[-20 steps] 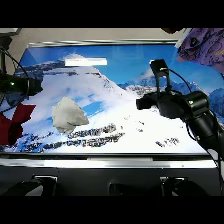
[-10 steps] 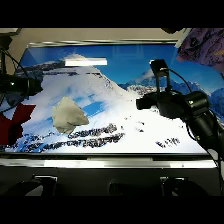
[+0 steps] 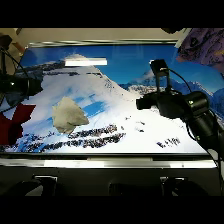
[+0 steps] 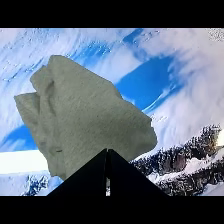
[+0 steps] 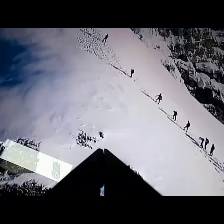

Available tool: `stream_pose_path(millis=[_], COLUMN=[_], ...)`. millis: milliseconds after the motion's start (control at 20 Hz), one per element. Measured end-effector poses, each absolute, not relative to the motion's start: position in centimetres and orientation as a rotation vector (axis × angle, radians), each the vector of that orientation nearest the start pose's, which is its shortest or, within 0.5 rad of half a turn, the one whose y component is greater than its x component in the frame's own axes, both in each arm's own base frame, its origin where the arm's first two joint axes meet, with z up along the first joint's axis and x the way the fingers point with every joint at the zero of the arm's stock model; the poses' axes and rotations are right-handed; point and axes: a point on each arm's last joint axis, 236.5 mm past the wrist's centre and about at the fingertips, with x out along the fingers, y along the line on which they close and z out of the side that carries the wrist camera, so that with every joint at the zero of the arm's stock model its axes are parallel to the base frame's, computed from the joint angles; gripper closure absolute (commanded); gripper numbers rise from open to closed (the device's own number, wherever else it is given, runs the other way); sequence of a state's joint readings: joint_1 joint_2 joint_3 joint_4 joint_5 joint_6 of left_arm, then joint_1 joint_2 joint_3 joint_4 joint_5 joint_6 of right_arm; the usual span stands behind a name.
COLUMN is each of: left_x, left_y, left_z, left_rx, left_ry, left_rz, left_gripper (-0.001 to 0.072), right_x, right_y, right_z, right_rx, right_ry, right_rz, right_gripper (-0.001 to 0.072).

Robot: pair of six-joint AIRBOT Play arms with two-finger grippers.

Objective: Fold the clothes and pants, and hang the long-sleeved shirts on hangers.

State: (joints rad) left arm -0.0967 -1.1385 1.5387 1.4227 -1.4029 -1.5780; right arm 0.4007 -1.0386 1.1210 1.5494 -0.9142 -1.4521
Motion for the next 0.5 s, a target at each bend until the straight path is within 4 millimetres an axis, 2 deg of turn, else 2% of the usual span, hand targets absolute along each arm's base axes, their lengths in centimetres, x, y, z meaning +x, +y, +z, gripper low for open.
stream_pose_path(millis=[50, 100, 150, 250, 350, 500], left_x=[37.6, 37.6, 37.6, 37.7, 37.5, 36.6], left_y=[-7.1, -7.1, -7.1, -6.5, -5.6, -4.8], left_z=[18.6, 18.6, 18.6, 18.0, 15.8, 9.6], left_rx=[-0.054, -0.055, -0.069, -0.097, -0.09, -0.08], left_ry=[1.006, 1.006, 1.008, 1.033, 1.109, 1.282], left_rz=[-0.206, -0.205, -0.197, -0.154, -0.104, -0.05], left_gripper=[0.0501, 0.0089, -0.0013, -0.0013, -0.0013, -0.0013], right_x=[37.8, 37.8, 37.8, 37.8, 37.8, 37.8], right_y=[15.6, 15.6, 15.6, 15.6, 15.6, 15.6], right_z=[11.6, 11.6, 11.6, 11.6, 11.6, 11.6], right_rx=[-0.075, -0.076, -0.077, -0.077, -0.077, -0.077], right_ry=[0.835, 0.835, 0.835, 0.835, 0.835, 0.836], right_rz=[0.317, 0.318, 0.319, 0.319, 0.319, 0.318], right_gripper=[0.0672, 0.0672, 0.0671, 0.0672, 0.0672, 0.0672])
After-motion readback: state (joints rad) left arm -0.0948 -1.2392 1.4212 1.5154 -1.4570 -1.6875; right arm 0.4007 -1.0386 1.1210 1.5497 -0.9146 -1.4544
